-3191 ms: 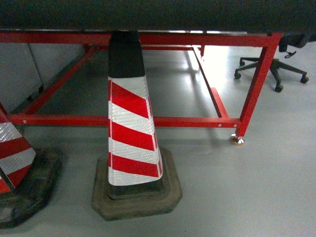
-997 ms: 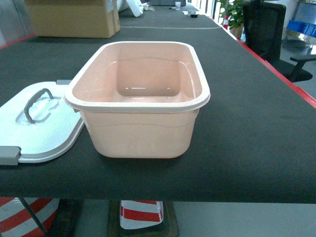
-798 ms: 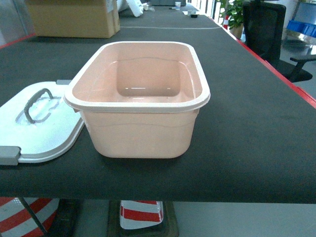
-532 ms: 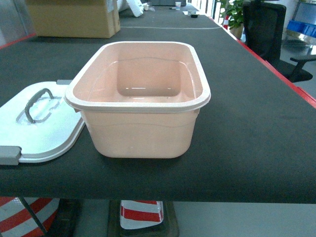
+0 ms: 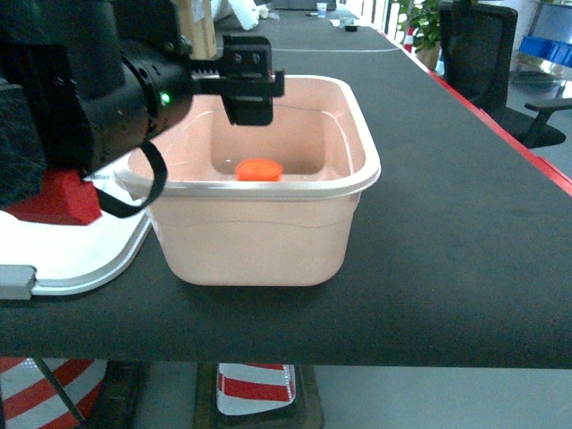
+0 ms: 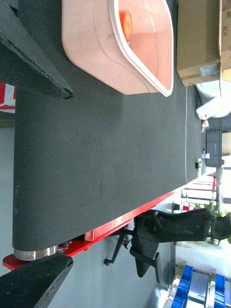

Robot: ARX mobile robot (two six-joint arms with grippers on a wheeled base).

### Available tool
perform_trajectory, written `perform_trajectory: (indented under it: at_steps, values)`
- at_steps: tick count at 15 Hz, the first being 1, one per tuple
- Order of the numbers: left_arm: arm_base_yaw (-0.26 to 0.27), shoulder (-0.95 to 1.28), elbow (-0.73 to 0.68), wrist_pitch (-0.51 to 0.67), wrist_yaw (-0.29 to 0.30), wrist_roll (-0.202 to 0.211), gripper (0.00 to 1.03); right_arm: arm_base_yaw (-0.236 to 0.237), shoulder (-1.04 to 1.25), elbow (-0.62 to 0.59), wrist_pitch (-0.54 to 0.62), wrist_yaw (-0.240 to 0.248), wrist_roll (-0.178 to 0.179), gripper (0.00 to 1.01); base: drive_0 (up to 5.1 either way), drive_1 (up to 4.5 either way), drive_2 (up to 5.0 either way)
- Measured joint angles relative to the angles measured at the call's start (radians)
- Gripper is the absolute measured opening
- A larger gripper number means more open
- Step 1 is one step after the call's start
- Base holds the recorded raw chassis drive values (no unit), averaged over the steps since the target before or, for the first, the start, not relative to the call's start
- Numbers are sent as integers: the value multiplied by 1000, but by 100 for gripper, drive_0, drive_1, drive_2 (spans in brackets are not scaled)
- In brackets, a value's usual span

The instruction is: Pick capacitor and pack into box

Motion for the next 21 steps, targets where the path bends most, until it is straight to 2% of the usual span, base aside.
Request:
perform_trajectory:
  at_steps: [1,2,5,7,8,10,14,16,17,18,21]
  values:
    - [54,-69,-40,13,8,0,100,0,0,0,0,0,0,98,0,0,0]
    - [101,-116,-72,19,24,0,97,0,0,0,0,0,0,98,0,0,0]
    - [315,-219,-174,35,118,19,98,0,0,0,0,0,0,98,0,0,0]
    - [460,-156,-199,79,201,45,98,0,0,0,0,0,0,98,0,0,0]
    - [499,-110,-197,97,227,51,98,0,0,0,0,0,0,98,0,0,0]
    - [538,4,-150,111,278,58,98,0,0,0,0,0,0,98,0,0,0]
    - [546,304,68,114,357,53,98,0,0,0,0,0,0,98,0,0,0]
    - [547,420,130,84,381,31,98,0,0,0,0,0,0,98,0,0,0]
    - [547,466,159,90,383,31,91,0,0,0,0,0,0,98,0,0,0]
    - [552,508,204,114,406,31,70,0,0,0,0,0,0,98,0,0,0]
    - [552,553,237,138,422,36,43,0,0,0,0,0,0,98,0,0,0]
